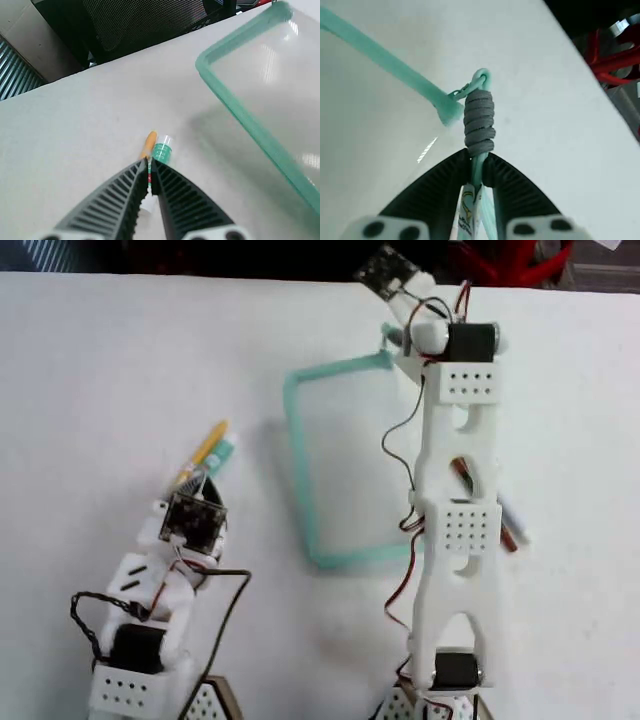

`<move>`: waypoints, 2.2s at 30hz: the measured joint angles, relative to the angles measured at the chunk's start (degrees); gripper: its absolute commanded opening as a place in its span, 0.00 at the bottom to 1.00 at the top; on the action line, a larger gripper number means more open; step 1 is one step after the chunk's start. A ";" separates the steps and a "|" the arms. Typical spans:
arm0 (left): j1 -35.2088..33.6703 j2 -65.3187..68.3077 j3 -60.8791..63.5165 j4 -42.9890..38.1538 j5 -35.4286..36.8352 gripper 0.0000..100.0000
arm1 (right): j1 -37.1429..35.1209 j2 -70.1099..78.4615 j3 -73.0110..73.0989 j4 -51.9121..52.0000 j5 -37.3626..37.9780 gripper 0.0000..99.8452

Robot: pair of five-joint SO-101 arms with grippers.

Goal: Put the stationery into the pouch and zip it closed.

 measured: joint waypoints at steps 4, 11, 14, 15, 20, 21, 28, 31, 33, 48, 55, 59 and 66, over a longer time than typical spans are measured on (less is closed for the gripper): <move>0.00 0.00 0.00 0.00 0.00 0.03 | 0.79 -8.00 1.05 0.09 -3.34 0.02; 0.00 0.00 0.00 0.00 0.00 0.04 | 2.55 -25.23 10.90 0.09 -6.59 0.02; 0.88 0.00 0.00 0.35 0.00 0.08 | 2.20 -35.78 18.81 0.09 -7.56 0.02; 1.41 0.00 -0.35 1.32 0.00 0.10 | 1.93 -39.56 22.07 0.09 -7.82 0.02; 5.54 0.00 -9.67 12.13 2.73 0.16 | -2.73 -58.64 43.43 0.09 -8.00 0.02; 5.98 0.00 -11.08 13.19 3.60 0.17 | -4.13 -62.42 48.18 0.09 -8.00 0.02; 8.62 -0.09 -15.12 14.33 7.03 0.25 | -17.14 -82.46 74.37 0.09 -8.18 0.02; 10.29 -0.18 -17.93 14.33 8.88 0.25 | -21.10 -86.24 79.91 -0.44 -11.43 0.02; 12.40 -0.53 -20.04 15.12 9.23 0.25 | -22.07 -87.47 81.14 -1.49 -16.26 0.02; 21.63 -0.53 -22.07 9.67 12.57 0.25 | -34.29 -87.82 81.76 -7.03 -32.35 0.02; 20.57 -0.53 -21.98 7.21 17.05 0.25 | -38.86 -87.82 83.96 -8.26 -32.35 0.02; 16.18 -0.70 -20.04 6.42 18.81 0.25 | -41.85 -87.82 85.19 -9.14 -32.35 0.02; 9.93 -0.09 -16.97 7.56 19.08 0.25 | -42.29 -87.82 85.19 -9.58 -32.35 0.02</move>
